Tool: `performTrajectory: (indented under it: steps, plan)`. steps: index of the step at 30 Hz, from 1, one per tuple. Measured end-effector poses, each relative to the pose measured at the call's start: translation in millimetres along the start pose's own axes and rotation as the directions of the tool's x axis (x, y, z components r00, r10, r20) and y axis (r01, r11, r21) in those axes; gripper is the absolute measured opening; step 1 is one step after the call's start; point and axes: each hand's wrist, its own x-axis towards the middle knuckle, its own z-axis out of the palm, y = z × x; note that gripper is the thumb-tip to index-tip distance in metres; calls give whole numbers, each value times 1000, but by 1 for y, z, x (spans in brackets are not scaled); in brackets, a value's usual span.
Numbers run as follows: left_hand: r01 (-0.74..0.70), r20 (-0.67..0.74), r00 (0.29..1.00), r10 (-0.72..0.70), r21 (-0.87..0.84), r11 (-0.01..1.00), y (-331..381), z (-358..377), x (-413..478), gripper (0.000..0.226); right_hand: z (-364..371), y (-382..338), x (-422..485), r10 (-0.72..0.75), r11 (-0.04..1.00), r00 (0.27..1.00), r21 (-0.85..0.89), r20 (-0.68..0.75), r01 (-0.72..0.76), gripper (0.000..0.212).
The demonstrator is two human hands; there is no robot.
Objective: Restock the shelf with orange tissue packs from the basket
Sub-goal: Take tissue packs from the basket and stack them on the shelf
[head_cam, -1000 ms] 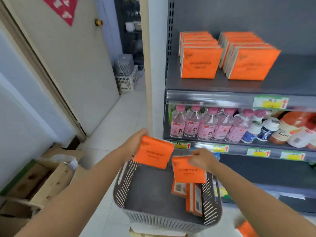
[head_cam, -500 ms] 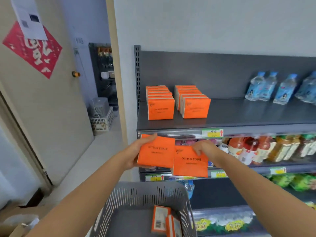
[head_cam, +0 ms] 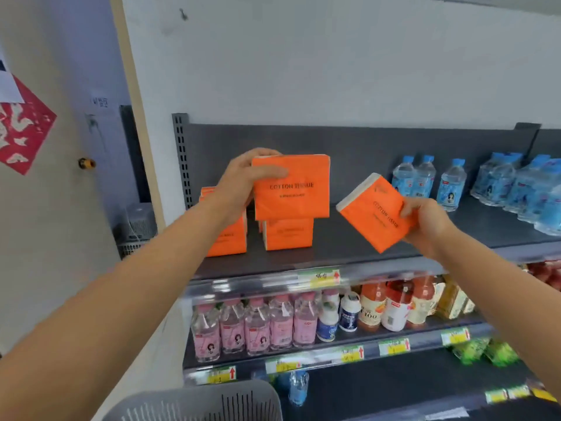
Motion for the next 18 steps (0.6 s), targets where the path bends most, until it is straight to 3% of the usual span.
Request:
performTrajectory:
  steps: [3, 6, 8, 12, 18]
  plan:
    - [-94, 18, 995, 94, 347, 933, 8, 19, 60, 25, -39, 2, 46, 12, 999, 1000, -45, 9, -12, 31]
    - [-175, 62, 979, 194, 745, 643, 2, 37, 122, 29, -73, 4, 90, 4, 994, 996, -113, 93, 7, 33]
    - [-139, 38, 981, 188, 817, 559, -10, 47, 160, 34, -91, 5, 121, -17, 993, 995, -113, 95, 28, 30]
    - [-18, -18, 998, 67, 869, 494, -55, 61, 224, 42, -109, 10, 179, -27, 978, 992, -203, 121, 52, 32]
    - [78, -24, 988, -152, 930, 360, -135, 74, 271, 40, -102, 22, 231, 24, 923, 956, -374, 294, 92, 41]
